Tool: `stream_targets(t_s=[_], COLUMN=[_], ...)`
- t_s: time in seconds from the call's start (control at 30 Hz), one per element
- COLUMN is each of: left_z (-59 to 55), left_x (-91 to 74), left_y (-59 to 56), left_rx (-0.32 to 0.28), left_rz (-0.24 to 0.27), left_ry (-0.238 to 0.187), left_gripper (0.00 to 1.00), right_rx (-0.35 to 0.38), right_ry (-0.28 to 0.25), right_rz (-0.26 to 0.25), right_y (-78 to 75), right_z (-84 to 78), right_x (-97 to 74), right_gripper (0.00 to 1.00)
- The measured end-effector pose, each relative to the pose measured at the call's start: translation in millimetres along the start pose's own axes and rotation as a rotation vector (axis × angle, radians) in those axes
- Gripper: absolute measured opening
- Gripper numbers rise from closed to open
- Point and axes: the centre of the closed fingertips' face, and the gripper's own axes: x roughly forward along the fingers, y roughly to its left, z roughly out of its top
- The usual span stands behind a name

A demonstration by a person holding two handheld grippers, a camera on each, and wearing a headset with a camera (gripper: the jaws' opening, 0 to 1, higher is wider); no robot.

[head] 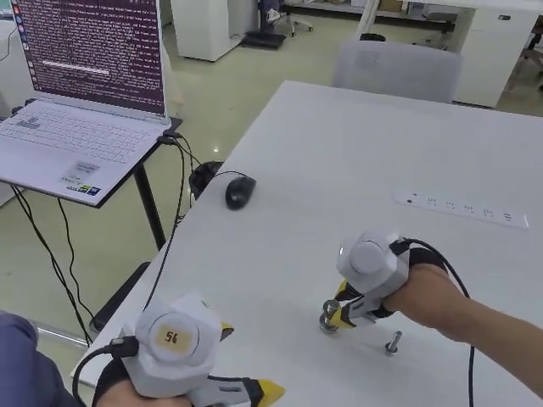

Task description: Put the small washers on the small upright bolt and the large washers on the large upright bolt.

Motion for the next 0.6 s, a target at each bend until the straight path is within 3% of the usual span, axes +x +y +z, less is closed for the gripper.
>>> stream_targets(t_s=[0.1, 0.6], left_z=[0.9, -0.5], left_x=[0.5, 2.9], left_y=[0.1, -1.9], left_rx=[-0.003, 0.002], left_rz=[-0.001, -0.01], left_ry=[-0.003, 0.005], left_gripper=[0.64, 0.64], right_rx=[0.016, -0.003], right_ry=[-0.004, 0.094], right_rz=[0.002, 0.014], right_y=[-1.4, 3.5], right_z=[2.6, -6.3], right_x=[0.2, 15.4], right_gripper=[0.24, 0.24])
